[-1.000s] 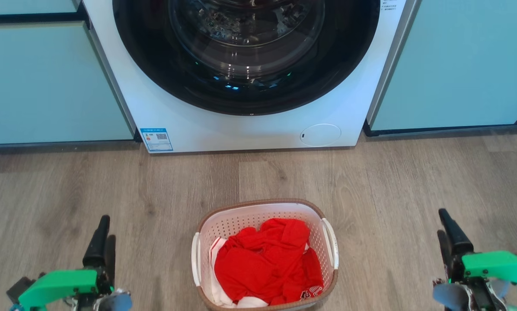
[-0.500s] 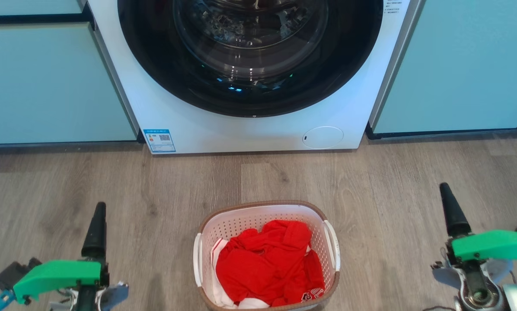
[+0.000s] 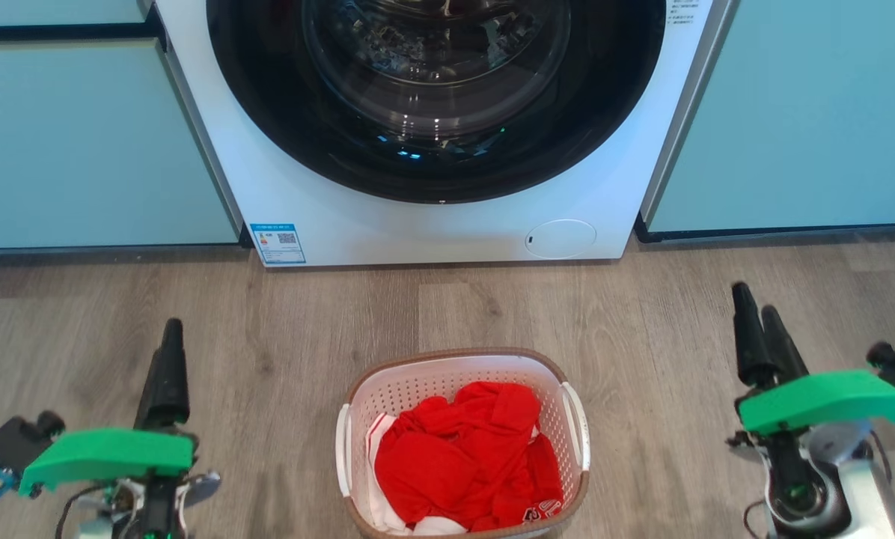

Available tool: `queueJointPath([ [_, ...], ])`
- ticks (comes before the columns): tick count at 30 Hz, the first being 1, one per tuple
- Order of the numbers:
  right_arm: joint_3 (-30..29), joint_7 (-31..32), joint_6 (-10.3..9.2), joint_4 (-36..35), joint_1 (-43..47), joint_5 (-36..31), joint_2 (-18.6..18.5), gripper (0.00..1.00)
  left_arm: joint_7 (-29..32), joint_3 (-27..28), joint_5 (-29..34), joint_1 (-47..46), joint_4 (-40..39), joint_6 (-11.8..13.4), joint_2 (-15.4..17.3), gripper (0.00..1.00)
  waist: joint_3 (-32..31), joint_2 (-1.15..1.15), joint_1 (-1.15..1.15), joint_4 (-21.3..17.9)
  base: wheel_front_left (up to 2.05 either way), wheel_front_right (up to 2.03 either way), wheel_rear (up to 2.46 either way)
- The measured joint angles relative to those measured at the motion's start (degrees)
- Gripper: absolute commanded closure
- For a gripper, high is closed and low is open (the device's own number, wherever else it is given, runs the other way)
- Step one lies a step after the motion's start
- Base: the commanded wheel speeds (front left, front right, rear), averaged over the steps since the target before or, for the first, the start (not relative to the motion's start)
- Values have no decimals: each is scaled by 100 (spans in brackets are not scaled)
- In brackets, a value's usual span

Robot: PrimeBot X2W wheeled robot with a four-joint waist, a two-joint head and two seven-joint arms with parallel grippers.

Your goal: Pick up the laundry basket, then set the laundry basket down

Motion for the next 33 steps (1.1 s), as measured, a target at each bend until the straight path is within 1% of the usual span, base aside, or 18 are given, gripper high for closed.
queueJointPath([
  [4, 142, -68, 0, -104, -82, -435, -32, 0, -85, -241, 655, -10, -186, 144, 2, 0, -10, 0, 0, 9, 0, 0, 0],
  [13, 396, -215, 0, -235, -89, -1324, -59, 0, -222, -879, 1942, -84, -438, 653, 8, 0, -33, 0, 0, 23, 0, 0, 0],
  [16, 493, -272, 0, -263, -130, -1608, -107, 0, -276, -1084, 2375, -91, -464, 736, 18, 0, -49, 0, 0, 24, 0, 0, 0],
  [19, 567, -320, 0, -299, -163, -1852, -145, 0, -312, -1369, 2776, -91, -464, 956, 112, 0, -64, 0, 0, 19, 0, 0, 0],
  [21, 606, -338, 0, -298, -161, -2037, -157, 0, -341, -1582, 2984, -94, -461, 1123, 222, 0, -79, 0, 0, 13, 0, 0, 0],
  [22, 606, -338, 0, -298, -161, -2037, -157, 0, -341, -1582, 2984, -94, -461, 1123, 222, 0, -79, 0, 0, 13, 0, 0, 0],
  [23, 621, -376, 0, -287, -160, -2162, -156, 0, -380, -1862, 3201, -105, -450, 1296, 356, 0, -94, 0, 0, 5, 0, 0, 0],
  [24, 621, -376, 0, -287, -160, -2162, -156, 0, -380, -1862, 3201, -105, -450, 1296, 356, 0, -94, 0, 0, 5, 0, 0, 0],
  [27, 594, -422, 0, -240, -154, -2276, -140, 0, -432, -2281, 3468, -196, -405, 1561, 519, 0, -118, 0, 0, -7, 0, 0, 0],
  [29, 588, -464, 0, -162, -151, -2391, -138, 0, -475, -2488, 3563, -278, -341, 1759, 573, 0, -138, 0, 0, -12, 0, 0, 0],
  [33, 619, -513, 0, 25, -141, -2570, -125, 0, -524, -2791, 3659, -337, -224, 1998, 662, 0, -178, 0, 0, -25, 0, 0, 0],
])
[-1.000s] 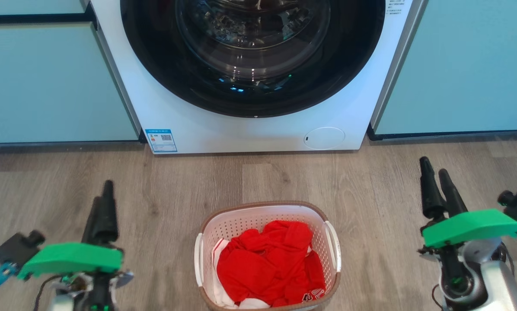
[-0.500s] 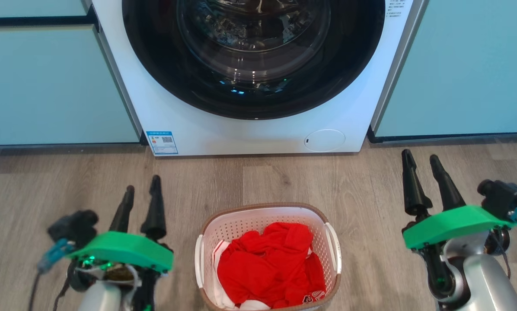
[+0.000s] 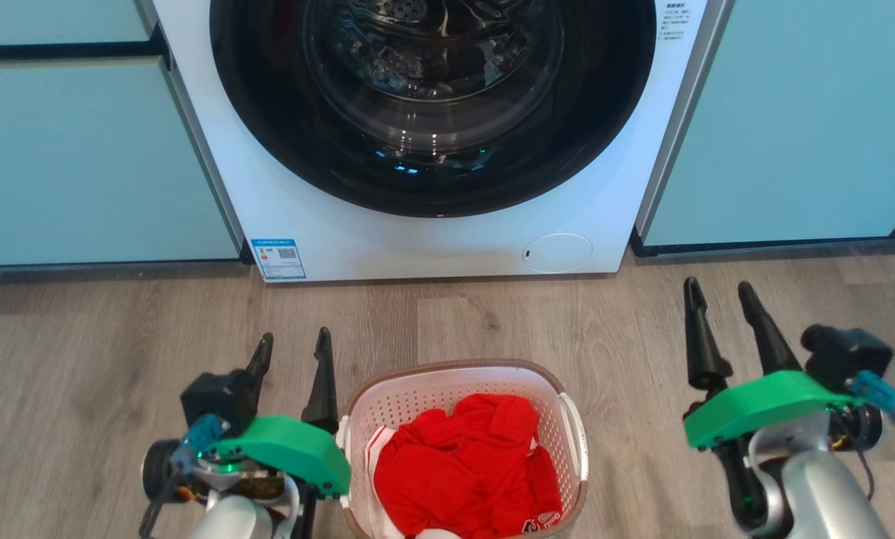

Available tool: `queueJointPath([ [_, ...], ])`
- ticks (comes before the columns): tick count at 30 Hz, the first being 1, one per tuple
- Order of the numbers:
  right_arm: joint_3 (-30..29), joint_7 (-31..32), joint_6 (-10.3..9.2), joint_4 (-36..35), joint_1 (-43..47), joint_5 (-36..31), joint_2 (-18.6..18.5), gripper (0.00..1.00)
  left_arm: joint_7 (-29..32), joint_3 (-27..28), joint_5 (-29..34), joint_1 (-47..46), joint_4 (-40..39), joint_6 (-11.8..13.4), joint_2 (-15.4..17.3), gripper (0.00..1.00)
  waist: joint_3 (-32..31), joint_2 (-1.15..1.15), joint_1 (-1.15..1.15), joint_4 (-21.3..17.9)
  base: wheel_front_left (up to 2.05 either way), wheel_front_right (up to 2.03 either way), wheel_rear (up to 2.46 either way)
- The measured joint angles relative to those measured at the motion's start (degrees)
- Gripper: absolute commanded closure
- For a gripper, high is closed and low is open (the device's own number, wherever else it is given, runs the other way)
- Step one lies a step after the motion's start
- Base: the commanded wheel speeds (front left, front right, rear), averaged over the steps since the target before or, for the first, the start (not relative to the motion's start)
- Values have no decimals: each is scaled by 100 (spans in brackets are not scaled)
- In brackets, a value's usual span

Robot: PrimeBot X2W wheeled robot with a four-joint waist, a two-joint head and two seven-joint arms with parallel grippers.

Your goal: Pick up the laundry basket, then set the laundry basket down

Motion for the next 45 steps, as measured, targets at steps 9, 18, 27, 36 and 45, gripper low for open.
queueJointPath([
  [9, 129, -153, 0, 243, 1, -474, 68, 0, -152, -283, 333, -35, -19, 221, 41, 0, -62, 0, 0, -27, 0, 0, 0],
  [18, 212, -279, 0, 371, -1, -1010, 70, 0, -312, 247, 547, -19, -160, -118, -246, 0, -107, 0, 0, -20, 0, 0, 0],
  [27, 230, -458, 0, 174, -4, -1406, 70, 0, -456, 845, 1181, 52, -521, -494, -520, 0, -119, 0, 0, -4, 0, 0, 0],
  [36, 327, -609, 0, 97, -4, -1735, 70, 0, -614, 994, 1456, 233, -486, -544, -533, 0, -136, 0, 0, 4, 0, 0, 0],
  [45, 275, -621, 0, 576, -1, -1533, 70, 0, -647, 1000, 1176, 248, 11, -655, -535, 0, -120, 0, 0, 12, 0, 0, 0],
])
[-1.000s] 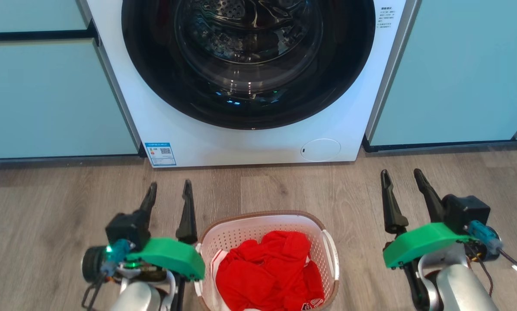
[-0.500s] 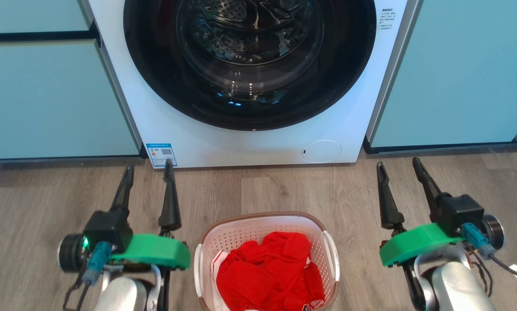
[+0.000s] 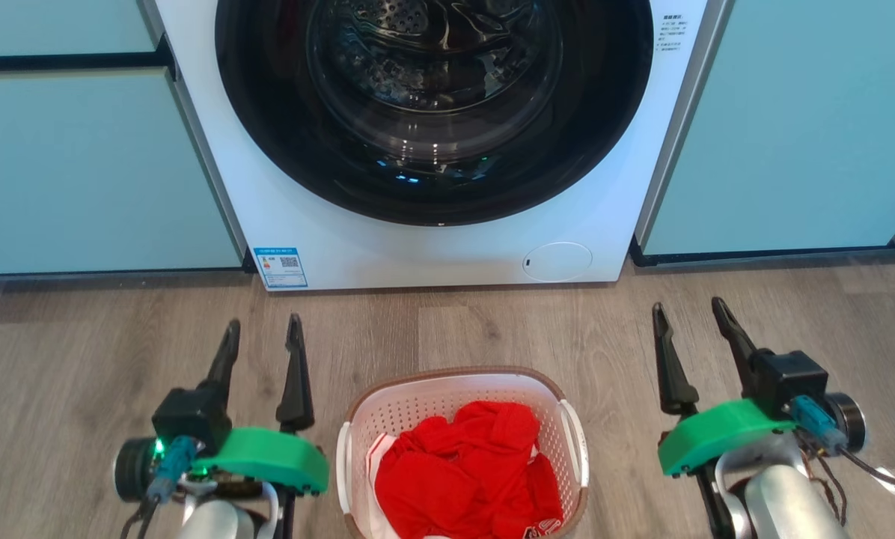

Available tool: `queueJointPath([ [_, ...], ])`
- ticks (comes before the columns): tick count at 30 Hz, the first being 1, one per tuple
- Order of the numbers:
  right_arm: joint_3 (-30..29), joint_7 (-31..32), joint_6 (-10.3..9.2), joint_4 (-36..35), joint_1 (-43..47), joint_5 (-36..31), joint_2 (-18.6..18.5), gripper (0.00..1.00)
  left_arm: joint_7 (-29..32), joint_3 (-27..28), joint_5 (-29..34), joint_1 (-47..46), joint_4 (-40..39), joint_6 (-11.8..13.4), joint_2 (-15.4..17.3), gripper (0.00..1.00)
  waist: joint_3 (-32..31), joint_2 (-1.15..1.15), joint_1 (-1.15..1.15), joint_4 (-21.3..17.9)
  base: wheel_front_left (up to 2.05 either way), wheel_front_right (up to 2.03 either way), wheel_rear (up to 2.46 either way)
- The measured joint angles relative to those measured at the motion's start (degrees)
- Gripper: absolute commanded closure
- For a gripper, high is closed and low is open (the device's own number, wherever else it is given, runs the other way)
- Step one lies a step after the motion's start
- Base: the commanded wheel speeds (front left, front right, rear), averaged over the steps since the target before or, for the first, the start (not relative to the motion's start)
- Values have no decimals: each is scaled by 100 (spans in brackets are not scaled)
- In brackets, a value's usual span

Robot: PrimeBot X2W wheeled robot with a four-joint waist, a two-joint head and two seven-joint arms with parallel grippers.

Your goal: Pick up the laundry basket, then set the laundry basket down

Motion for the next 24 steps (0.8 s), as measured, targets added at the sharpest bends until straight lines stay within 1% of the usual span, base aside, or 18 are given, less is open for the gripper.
queueJointPath([
  [2, -22, 0, 0, 103, 1, 79, 0, 0, 0, 7, -131, 15, 155, -59, 0, 0, 6, 0, 0, -3, 0, 0, 0],
  [6, -30, 0, 0, 212, -1, 146, 0, 0, 0, 102, -325, 16, 361, -98, -1, 0, 29, 0, 0, -15, 0, 0, 0],
  [8, -35, 0, 0, 256, -1, 163, 0, 0, 0, 175, -331, 16, 438, -99, -2, 0, 44, 0, 0, -21, 0, 0, 0],
  [24, -85, 0, 0, 360, -8, 212, 0, 0, 0, 180, -261, 12, 524, -99, -3, 0, 148, 0, 0, 13, 0, 0, 0],
])
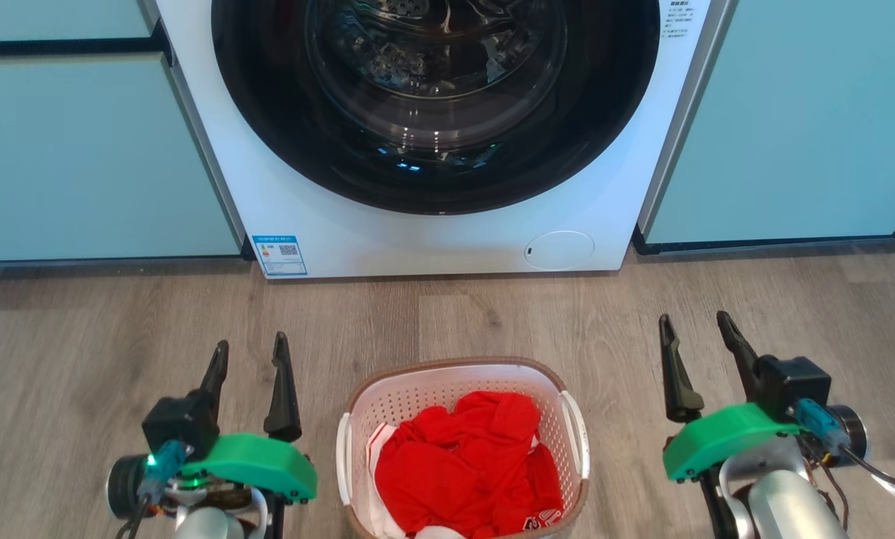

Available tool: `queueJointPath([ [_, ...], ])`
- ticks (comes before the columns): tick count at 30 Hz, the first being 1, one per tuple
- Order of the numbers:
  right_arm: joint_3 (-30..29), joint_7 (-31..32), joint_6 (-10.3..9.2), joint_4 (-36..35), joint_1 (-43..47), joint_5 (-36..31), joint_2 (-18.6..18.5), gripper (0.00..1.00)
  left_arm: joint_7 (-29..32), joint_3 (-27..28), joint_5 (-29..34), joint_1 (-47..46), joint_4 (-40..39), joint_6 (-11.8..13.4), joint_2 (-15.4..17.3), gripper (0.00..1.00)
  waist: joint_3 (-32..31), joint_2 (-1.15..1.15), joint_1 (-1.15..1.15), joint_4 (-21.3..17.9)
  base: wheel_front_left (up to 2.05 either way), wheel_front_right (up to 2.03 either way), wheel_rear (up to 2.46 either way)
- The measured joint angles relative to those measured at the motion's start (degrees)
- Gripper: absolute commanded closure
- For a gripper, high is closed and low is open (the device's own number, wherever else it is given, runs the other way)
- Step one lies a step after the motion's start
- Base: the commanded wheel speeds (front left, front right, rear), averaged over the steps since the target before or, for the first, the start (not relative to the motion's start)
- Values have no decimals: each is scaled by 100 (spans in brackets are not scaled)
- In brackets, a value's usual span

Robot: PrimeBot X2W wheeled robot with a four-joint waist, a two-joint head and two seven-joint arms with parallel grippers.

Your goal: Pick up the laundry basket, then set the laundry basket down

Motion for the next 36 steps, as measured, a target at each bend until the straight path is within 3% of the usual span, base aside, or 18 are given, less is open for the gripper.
queueJointPath([
  [5, -59, 0, 0, 0, -2, -14, 0, 0, 1, -12, 249, -7, 26, 2, 0, 0, 15, 0, 0, -2, 0, 0, 0],
  [27, -147, 0, 0, -36, -35, -232, 0, 0, 1, -110, 298, -52, 101, 56, 0, 0, 293, 0, 0, -4, 0, 0, 0],
  [36, -227, 1, 0, 631, -558, -417, -1, 0, 1, -221, 64, -482, 690, -127, -10, 0, 901, 0, 0, -43, 0, 0, 0],
])
